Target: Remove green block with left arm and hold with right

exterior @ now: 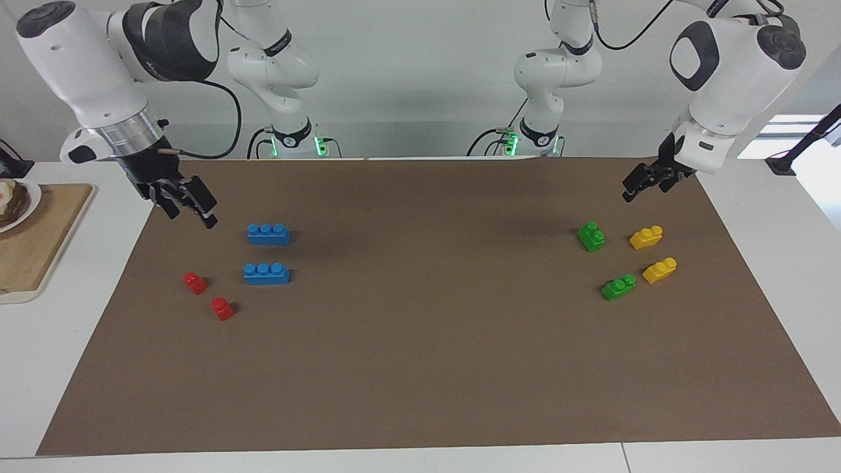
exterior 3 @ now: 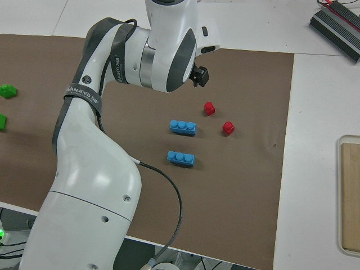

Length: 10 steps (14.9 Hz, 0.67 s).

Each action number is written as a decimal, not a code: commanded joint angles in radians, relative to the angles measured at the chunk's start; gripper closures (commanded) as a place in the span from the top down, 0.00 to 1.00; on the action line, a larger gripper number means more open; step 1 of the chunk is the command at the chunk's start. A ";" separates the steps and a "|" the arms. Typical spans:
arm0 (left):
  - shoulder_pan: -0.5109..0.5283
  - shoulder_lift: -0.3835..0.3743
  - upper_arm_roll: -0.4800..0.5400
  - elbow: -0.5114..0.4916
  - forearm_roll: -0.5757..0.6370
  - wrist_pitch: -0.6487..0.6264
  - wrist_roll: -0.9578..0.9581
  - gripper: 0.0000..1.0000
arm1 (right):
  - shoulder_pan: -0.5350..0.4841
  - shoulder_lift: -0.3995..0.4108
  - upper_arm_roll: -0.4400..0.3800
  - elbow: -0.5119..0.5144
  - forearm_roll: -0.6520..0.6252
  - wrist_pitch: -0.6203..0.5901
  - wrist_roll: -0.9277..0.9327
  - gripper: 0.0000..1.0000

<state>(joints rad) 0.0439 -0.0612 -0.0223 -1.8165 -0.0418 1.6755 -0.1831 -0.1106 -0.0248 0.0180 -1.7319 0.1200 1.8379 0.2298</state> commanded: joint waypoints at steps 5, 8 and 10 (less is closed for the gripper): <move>0.005 0.139 -0.005 0.213 0.005 -0.141 0.019 1.00 | 0.014 -0.052 0.017 0.063 -0.057 -0.221 -0.121 1.00; -0.006 0.135 -0.004 0.226 0.003 -0.134 0.013 1.00 | 0.015 -0.052 0.019 0.074 -0.085 -0.220 -0.148 1.00; -0.002 0.121 -0.004 0.220 0.005 -0.126 0.014 1.00 | 0.015 -0.052 0.025 0.080 -0.085 -0.223 -0.155 1.00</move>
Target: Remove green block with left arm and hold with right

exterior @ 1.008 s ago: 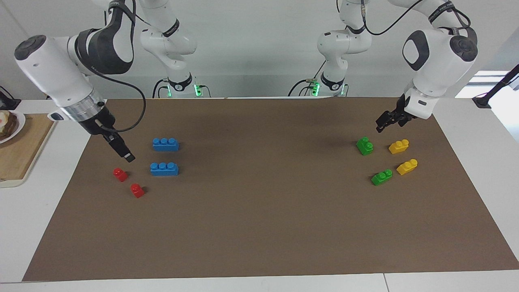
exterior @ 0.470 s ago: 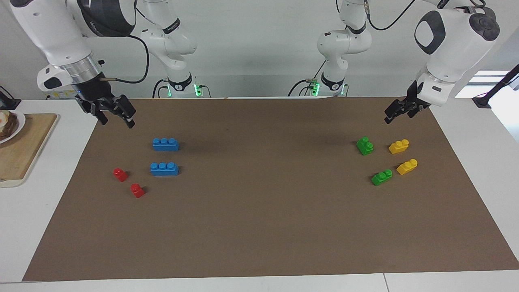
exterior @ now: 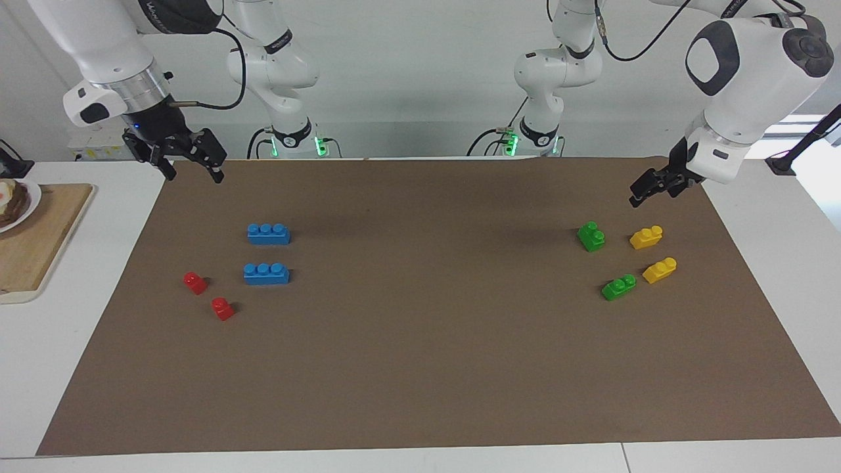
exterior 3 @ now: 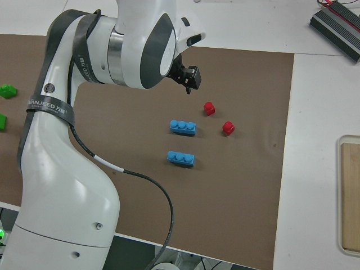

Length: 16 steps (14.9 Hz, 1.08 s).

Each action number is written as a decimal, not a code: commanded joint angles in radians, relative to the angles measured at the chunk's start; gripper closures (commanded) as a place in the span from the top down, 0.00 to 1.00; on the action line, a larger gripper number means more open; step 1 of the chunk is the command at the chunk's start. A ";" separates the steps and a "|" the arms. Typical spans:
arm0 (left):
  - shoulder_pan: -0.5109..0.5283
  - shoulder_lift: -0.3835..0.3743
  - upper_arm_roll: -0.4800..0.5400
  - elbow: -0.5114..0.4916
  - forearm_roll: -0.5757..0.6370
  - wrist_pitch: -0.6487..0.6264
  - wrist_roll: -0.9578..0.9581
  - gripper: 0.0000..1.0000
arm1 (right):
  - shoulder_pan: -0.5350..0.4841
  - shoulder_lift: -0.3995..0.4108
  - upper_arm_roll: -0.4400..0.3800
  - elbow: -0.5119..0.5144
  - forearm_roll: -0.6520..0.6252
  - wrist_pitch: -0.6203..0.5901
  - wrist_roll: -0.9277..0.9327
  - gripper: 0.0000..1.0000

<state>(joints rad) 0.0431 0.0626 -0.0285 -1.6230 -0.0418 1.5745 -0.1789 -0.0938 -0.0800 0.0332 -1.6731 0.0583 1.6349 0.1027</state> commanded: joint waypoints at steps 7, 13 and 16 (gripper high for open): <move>-0.026 -0.049 0.002 -0.038 0.002 0.006 -0.007 1.00 | 0.037 0.005 0.001 0.035 -0.028 -0.023 -0.046 1.00; -0.042 -0.072 0.009 -0.075 0.005 0.056 0.007 1.00 | 0.129 0.013 -0.101 0.036 -0.035 -0.033 -0.048 1.00; -0.046 -0.061 0.009 -0.048 0.007 0.062 0.015 1.00 | 0.129 0.013 -0.101 0.044 -0.075 -0.040 -0.048 1.00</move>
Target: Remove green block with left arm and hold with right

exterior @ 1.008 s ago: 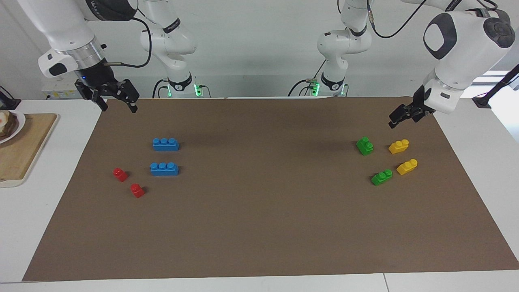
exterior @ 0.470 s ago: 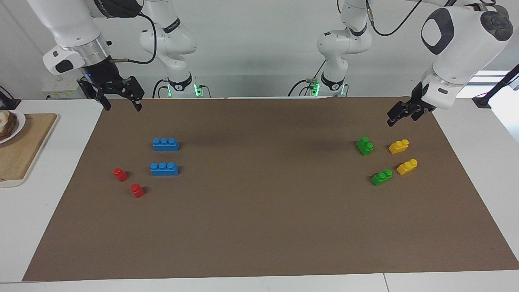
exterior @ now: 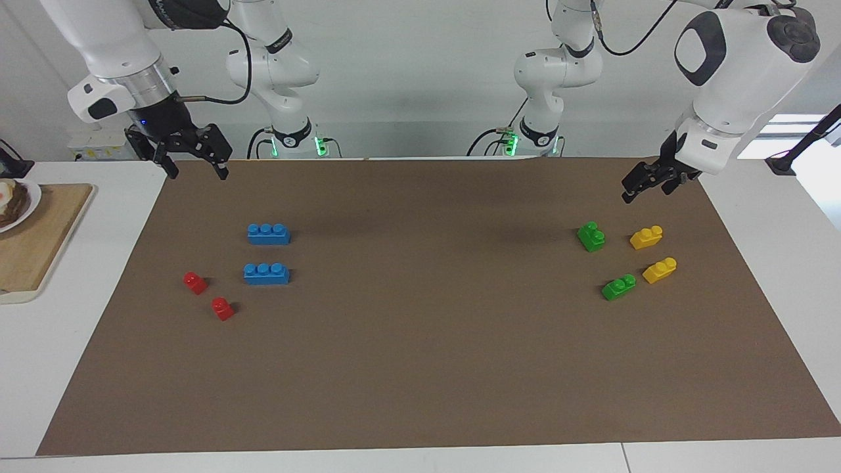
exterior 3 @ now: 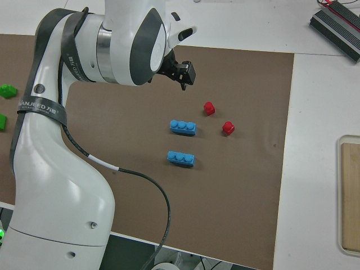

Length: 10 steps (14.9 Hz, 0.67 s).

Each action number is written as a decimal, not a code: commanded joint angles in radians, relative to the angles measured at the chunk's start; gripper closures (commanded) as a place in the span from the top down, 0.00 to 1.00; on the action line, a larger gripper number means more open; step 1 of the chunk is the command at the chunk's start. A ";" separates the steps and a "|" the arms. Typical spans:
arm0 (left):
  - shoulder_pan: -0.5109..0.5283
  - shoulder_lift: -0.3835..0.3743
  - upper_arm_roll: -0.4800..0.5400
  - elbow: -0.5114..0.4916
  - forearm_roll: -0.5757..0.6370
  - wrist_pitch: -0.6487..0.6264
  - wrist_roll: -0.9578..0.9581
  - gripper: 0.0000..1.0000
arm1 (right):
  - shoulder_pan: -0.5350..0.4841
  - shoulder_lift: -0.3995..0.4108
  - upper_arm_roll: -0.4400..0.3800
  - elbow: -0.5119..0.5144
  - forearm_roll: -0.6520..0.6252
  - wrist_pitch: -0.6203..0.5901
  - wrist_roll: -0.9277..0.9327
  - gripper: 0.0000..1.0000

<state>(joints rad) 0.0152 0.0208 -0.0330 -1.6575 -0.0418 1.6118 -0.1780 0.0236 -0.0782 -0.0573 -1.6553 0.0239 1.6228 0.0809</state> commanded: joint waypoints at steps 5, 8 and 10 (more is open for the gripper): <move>-0.037 -0.013 0.015 -0.008 0.008 0.022 0.026 1.00 | 0.007 0.005 -0.010 0.020 -0.055 -0.029 -0.027 1.00; -0.037 -0.006 0.013 0.022 0.039 0.011 0.038 1.00 | 0.007 0.003 -0.009 0.019 -0.055 -0.031 -0.027 1.00; -0.037 -0.001 0.015 0.027 0.037 0.008 0.043 1.00 | 0.007 0.003 -0.009 0.019 -0.055 -0.046 -0.027 1.00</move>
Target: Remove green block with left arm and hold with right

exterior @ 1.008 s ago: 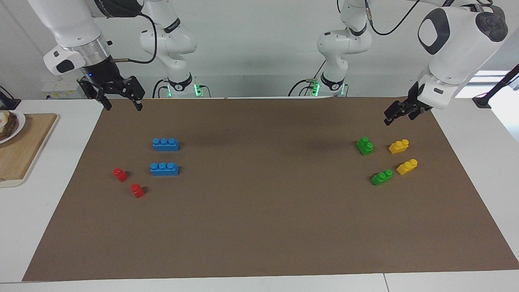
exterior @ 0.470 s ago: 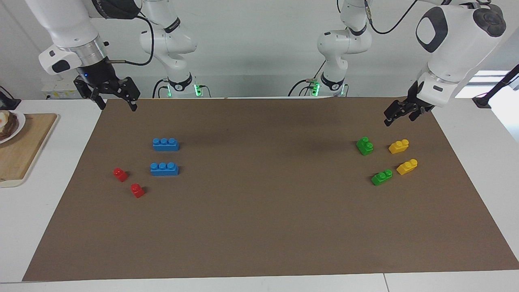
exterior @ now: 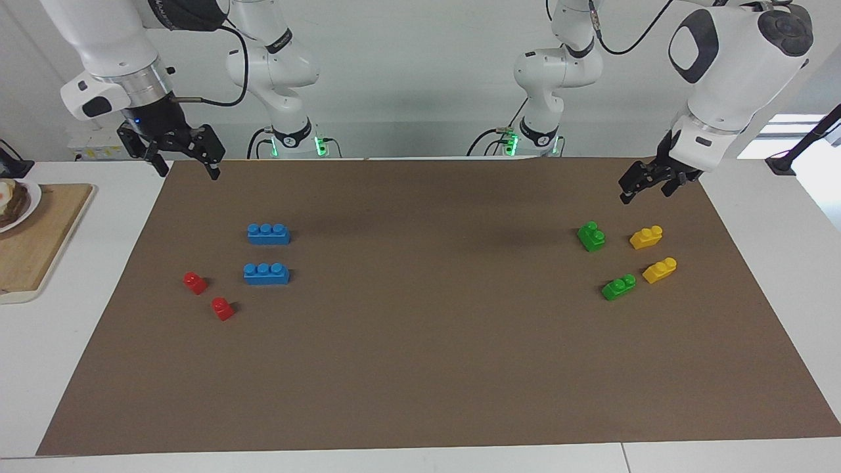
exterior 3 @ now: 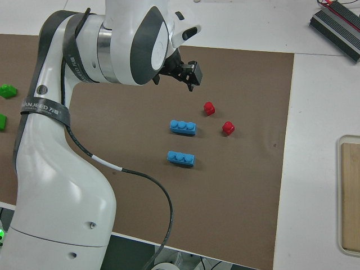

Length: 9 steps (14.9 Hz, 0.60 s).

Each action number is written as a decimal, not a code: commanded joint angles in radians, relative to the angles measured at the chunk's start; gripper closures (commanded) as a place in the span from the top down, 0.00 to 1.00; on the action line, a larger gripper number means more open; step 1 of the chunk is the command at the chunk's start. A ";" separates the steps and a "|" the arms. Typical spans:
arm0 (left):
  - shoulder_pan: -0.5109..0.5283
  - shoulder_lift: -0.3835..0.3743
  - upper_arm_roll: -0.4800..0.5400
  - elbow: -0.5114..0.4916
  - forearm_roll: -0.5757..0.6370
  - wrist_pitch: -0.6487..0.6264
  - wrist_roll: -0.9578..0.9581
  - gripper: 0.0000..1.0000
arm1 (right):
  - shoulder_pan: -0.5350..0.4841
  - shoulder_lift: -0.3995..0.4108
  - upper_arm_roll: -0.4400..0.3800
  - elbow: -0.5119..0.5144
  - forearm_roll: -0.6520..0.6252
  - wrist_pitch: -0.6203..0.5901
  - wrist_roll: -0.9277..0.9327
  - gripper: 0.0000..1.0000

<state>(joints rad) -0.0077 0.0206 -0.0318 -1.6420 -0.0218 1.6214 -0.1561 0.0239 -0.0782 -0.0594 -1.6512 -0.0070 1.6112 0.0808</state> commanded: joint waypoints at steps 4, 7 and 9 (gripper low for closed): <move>-0.012 0.007 0.013 0.040 0.016 -0.006 0.023 1.00 | 0.005 0.001 -0.007 0.014 -0.024 -0.057 -0.027 1.00; -0.014 0.007 0.013 0.036 0.011 0.005 0.023 1.00 | 0.005 0.000 -0.007 0.014 -0.024 -0.069 -0.027 1.00; -0.014 0.007 0.013 0.034 0.011 0.008 0.023 1.00 | 0.001 0.000 -0.005 0.013 -0.024 -0.071 -0.027 1.00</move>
<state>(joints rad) -0.0082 0.0210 -0.0289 -1.6188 -0.0211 1.6214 -0.1471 0.0237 -0.0782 -0.0594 -1.6502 -0.0070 1.5661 0.0808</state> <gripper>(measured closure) 0.000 0.000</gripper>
